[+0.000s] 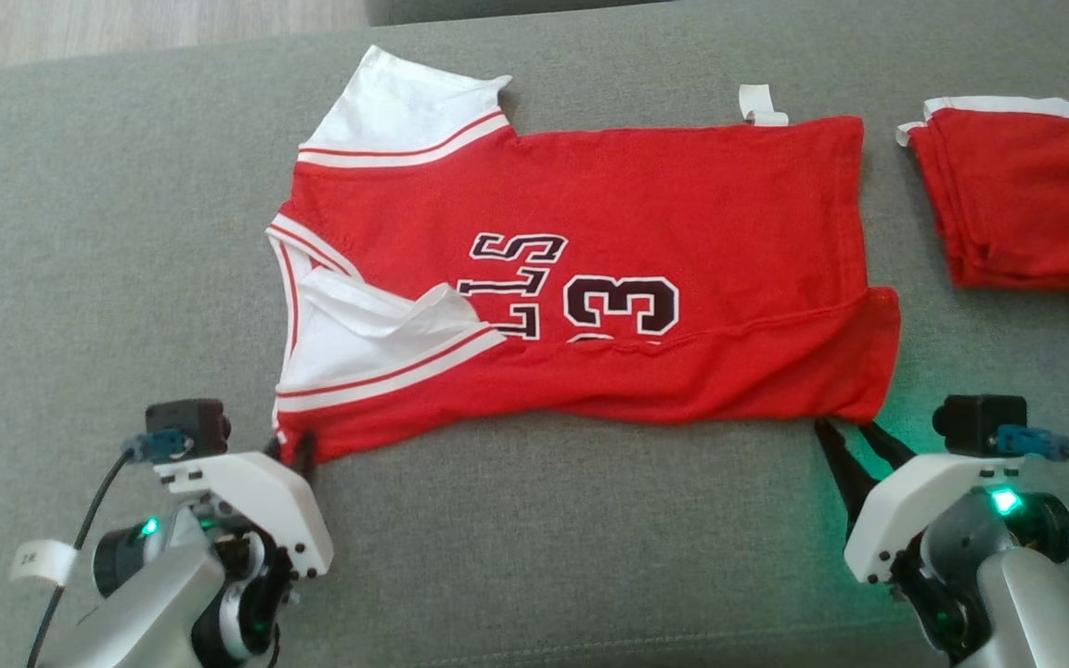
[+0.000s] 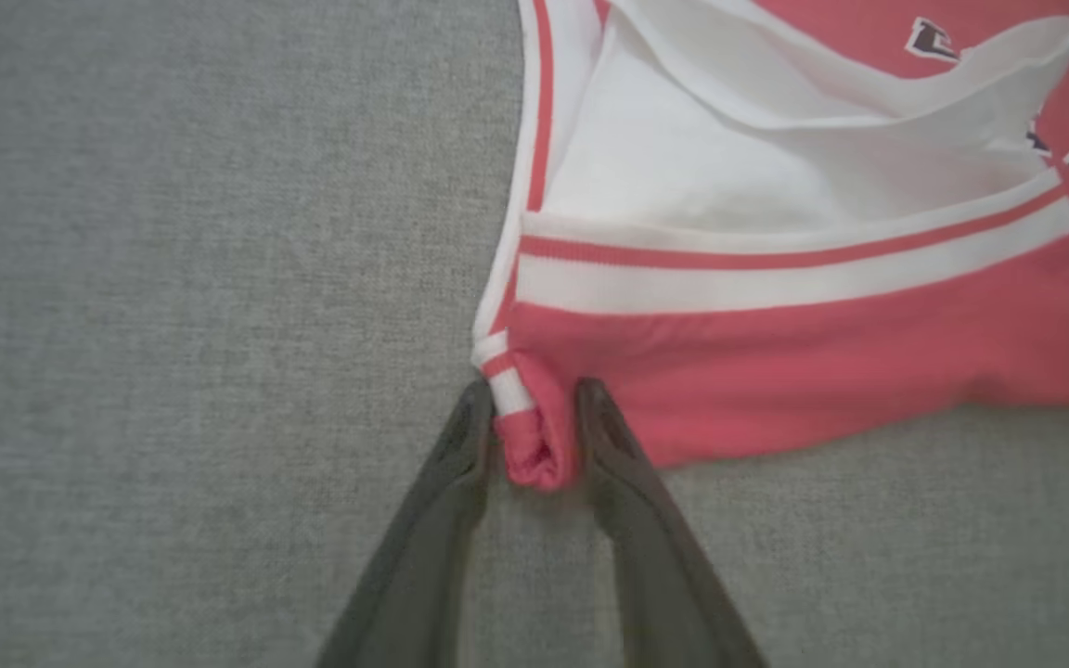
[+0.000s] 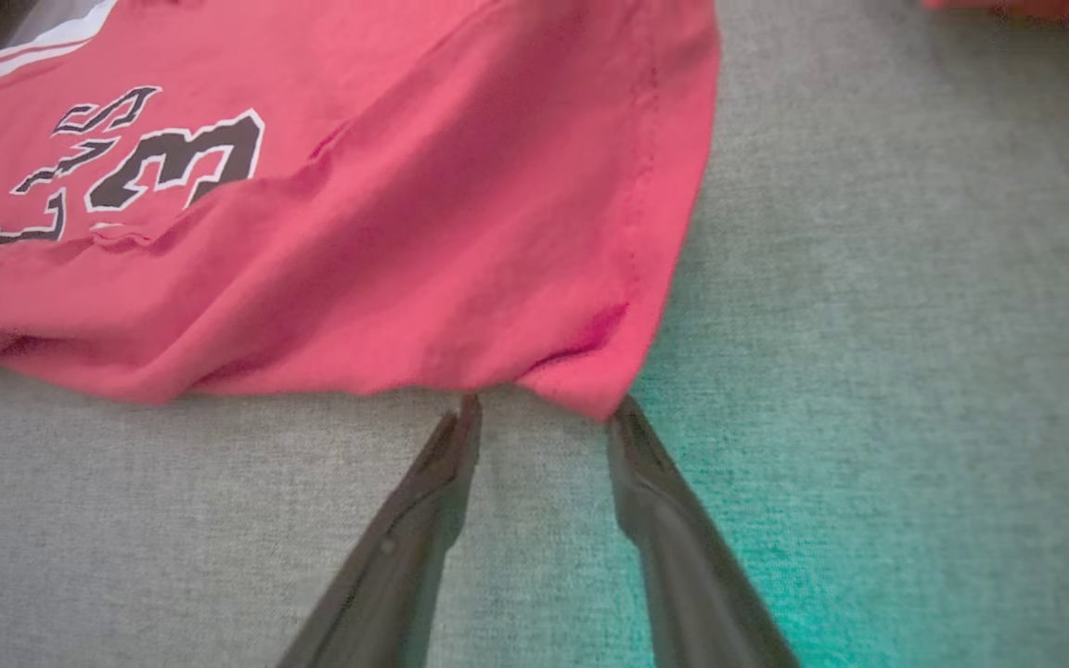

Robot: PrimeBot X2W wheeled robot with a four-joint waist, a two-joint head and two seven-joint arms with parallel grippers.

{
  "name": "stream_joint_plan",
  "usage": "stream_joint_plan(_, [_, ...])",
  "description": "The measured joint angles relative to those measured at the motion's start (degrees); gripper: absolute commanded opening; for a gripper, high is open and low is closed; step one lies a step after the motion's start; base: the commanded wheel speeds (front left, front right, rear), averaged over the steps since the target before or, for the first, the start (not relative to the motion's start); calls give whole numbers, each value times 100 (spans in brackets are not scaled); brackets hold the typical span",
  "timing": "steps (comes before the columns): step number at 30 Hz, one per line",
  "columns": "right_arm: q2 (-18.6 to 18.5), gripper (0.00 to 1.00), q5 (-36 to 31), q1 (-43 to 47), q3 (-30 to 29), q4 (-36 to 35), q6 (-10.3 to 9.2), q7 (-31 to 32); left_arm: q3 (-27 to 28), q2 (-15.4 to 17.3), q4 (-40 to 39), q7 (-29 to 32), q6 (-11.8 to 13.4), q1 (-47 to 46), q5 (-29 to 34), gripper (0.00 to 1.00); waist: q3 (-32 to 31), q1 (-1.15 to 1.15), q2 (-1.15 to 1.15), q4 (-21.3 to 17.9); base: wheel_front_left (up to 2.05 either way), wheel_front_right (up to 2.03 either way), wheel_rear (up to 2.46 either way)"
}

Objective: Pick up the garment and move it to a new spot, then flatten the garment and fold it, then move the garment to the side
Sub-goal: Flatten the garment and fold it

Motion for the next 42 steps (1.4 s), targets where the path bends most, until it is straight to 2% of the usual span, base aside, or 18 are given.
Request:
stream_joint_plan(1, [-1, 52, 25, -3, 2, 13, 0, -48, 3, -2, 30, -1, -40, -1, 0, 11, -6, 0, 0, -6, 0, 0, 0])
stream_joint_plan(2, [-3, 38, 60, -9, 8, 40, 0, -63, 1, -10, 44, -1, -67, -1, -1, 0, -15, 0, 0, -13, 0, 0, 0])
stream_joint_plan(4, [-19, 0, 91, -28, 26, 130, 0, -154, -2, -19, 86, -1, -96, -2, -15, 0, -45, 0, 0, -20, 0, 0, 0])
stream_joint_plan(9, [-102, 0, 97, -51, 46, 219, 0, -324, -12, 15, 112, -1, -131, 11, -56, 0, -181, 0, 0, -10, 0, 0, 0])
stream_joint_plan(15, [-426, 0, 97, -46, 29, 83, 0, -232, -37, 342, -253, 101, -54, 103, -51, 0, -372, 0, 0, 36, 0, 0, 0])
stream_joint_plan(20, [-725, 0, 232, 152, 131, -376, 0, 302, -214, 619, -772, 364, 42, 399, -30, 0, -526, 0, 0, 66, 0, 0, 0])
stream_joint_plan(30, [-1201, 0, 527, 1474, 23, -1614, 0, 1780, -396, 1267, -2029, 831, 391, 1020, -42, 0, -743, 0, 0, 55, 0, 0, 0])
stream_joint_plan(36, [-1237, 0, 527, 1685, -333, -2011, 0, 1992, -422, 1456, -2529, 1032, 581, 1323, -191, 0, -694, 0, 0, 42, 0, 0, 0])
stream_joint_plan(37, [-1211, 22, 487, 1686, -388, -2015, 0, 1968, -431, 1460, -2549, 1066, 591, 1323, -193, 0, -682, 0, 0, 49, 0, 0, 0])
stream_joint_plan(38, [-1211, 100, 487, 1686, -388, -2015, 0, 1968, -431, 1460, -2549, 1066, 591, 1323, -193, 0, -682, 0, 0, 49, 0, 0, 0])
stream_joint_plan(39, [-1172, 100, 442, 1685, -426, -2019, 0, 1968, -432, 1462, -2559, 1095, 592, 1321, -207, 45, -669, 0, 0, 55, 0, 0, 0])
stream_joint_plan(40, [-1126, 100, 398, 1685, -448, -2014, 0, 1971, -437, 1464, -2558, 1146, 591, 1320, -247, 99, -658, 0, 0, 60, 0, 0, 0])
stream_joint_plan(42, [-1057, 100, 314, 1686, -460, -2011, 0, 1979, -456, 1469, -2535, 1178, 589, 1320, -282, 100, -637, 0, 0, 68, 0, 0, 0])
